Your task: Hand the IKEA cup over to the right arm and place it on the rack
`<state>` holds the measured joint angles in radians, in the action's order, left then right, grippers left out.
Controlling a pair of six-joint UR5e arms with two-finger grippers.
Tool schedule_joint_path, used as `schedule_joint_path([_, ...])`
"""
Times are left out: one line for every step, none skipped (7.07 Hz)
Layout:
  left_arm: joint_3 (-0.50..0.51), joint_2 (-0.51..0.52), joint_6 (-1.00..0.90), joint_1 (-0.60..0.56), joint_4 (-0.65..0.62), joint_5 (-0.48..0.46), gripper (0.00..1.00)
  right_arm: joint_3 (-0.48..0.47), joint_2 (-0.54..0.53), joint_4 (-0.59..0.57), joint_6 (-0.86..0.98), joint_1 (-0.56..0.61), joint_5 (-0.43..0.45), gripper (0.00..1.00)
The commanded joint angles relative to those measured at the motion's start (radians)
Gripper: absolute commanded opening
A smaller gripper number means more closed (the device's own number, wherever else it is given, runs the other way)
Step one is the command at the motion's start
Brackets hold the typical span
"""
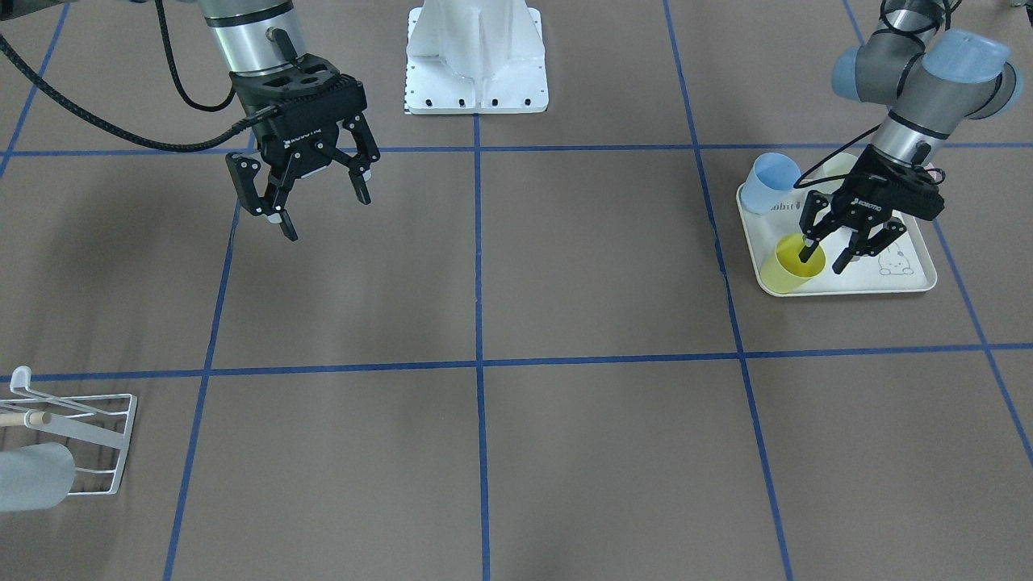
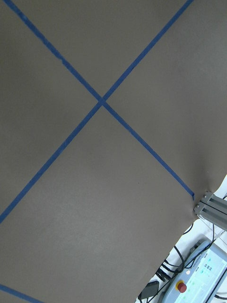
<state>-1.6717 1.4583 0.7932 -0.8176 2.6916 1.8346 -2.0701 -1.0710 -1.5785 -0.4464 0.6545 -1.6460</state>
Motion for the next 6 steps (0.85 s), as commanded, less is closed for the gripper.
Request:
schedule_joint_path([0.001, 0.002, 0.001, 0.006, 0.002, 0.000, 0.25, 0.001, 0.000, 0.000, 0.002, -0.001, 0.000, 0.99])
schedule_joint_path([0.001, 0.002, 0.001, 0.006, 0.002, 0.000, 0.10, 0.001, 0.000, 0.000, 0.002, -0.001, 0.000, 0.99])
schedule_joint_path([0.001, 0.002, 0.003, 0.006, 0.002, 0.000, 0.00, 0.001, 0.000, 0.000, 0.002, -0.001, 0.000, 0.99])
schedule_joint_path([0.003, 0.001, -0.002, 0.005, 0.002, -0.001, 0.00, 0.001, 0.002, 0.000, 0.002, -0.001, 0.000, 0.99])
schedule_joint_path([0.000, 0.001, 0.000, 0.002, 0.001, 0.000, 0.00, 0.001, 0.002, 0.000, 0.002, -0.001, 0.000, 0.99])
schedule_joint_path([-0.011, 0.001, -0.008, -0.005, 0.001, 0.000, 0.00, 0.001, 0.000, 0.000, 0.002, -0.004, 0.000, 0.99])
